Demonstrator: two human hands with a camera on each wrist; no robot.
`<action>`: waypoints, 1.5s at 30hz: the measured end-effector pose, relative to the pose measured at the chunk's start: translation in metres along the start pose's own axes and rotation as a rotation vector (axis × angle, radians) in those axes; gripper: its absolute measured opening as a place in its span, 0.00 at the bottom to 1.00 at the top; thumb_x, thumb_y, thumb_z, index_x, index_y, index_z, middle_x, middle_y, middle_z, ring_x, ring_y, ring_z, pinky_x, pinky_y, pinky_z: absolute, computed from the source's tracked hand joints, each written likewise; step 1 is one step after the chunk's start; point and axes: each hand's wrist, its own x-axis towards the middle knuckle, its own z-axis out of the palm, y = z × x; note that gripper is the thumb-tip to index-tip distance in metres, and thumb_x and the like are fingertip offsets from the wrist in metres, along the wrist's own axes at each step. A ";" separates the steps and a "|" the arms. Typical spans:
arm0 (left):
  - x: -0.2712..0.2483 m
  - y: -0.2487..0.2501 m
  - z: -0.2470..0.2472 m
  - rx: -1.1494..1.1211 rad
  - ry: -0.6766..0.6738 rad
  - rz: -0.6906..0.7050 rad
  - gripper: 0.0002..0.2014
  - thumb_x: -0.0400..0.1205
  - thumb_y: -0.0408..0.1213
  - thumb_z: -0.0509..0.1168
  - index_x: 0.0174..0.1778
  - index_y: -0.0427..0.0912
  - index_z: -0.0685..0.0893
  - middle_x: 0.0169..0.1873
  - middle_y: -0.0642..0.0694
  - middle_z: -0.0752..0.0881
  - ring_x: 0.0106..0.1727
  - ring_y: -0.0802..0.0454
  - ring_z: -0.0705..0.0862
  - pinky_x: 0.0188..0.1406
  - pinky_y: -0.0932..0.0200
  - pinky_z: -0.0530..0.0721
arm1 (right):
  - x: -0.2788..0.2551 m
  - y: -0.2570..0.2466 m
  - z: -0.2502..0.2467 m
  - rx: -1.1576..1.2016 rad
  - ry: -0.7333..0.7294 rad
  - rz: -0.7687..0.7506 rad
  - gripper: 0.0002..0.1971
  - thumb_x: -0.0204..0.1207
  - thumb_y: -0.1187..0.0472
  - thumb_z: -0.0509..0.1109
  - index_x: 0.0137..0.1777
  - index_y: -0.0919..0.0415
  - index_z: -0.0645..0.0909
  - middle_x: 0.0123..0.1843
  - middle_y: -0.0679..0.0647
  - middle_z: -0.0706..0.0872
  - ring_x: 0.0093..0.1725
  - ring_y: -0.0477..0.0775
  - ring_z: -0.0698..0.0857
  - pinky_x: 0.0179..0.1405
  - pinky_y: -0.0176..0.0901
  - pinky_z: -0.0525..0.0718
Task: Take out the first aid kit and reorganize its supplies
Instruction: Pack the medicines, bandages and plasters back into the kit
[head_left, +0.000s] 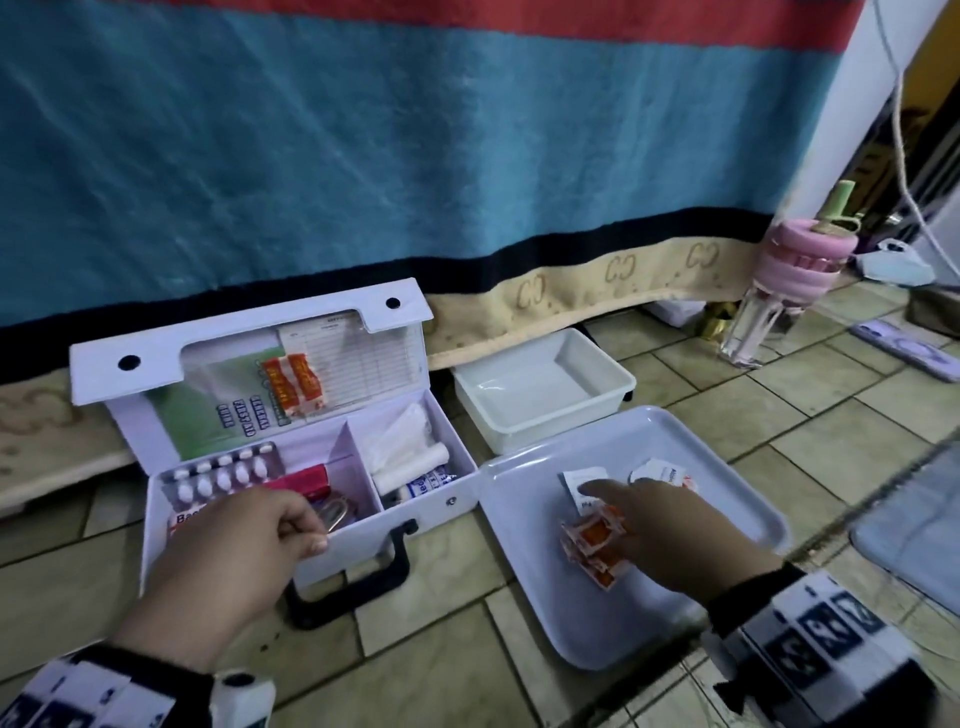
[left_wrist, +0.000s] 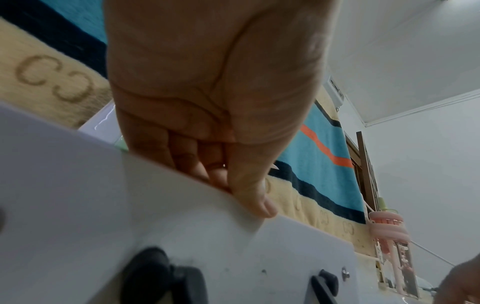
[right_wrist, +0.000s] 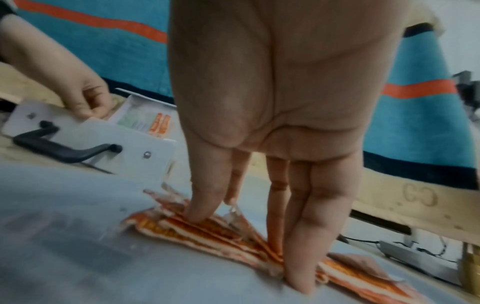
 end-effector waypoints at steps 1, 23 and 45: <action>0.000 0.000 0.000 -0.004 -0.001 0.001 0.10 0.73 0.42 0.76 0.27 0.56 0.84 0.29 0.59 0.86 0.36 0.63 0.82 0.30 0.63 0.72 | -0.002 -0.005 -0.001 -0.051 -0.001 -0.023 0.25 0.80 0.59 0.59 0.74 0.39 0.65 0.64 0.55 0.80 0.62 0.58 0.81 0.61 0.47 0.76; -0.002 0.000 0.001 0.021 0.035 0.012 0.10 0.73 0.43 0.75 0.27 0.57 0.84 0.28 0.59 0.85 0.34 0.63 0.81 0.29 0.63 0.71 | 0.008 -0.004 -0.043 0.336 0.174 -0.062 0.04 0.65 0.55 0.80 0.36 0.48 0.87 0.54 0.45 0.83 0.50 0.43 0.82 0.50 0.36 0.80; -0.004 -0.003 0.001 0.049 0.065 0.038 0.04 0.77 0.45 0.68 0.46 0.53 0.87 0.42 0.57 0.87 0.50 0.60 0.83 0.42 0.64 0.74 | 0.124 -0.179 -0.108 0.902 0.624 -0.459 0.06 0.79 0.64 0.68 0.46 0.62 0.87 0.48 0.51 0.85 0.49 0.47 0.81 0.47 0.29 0.73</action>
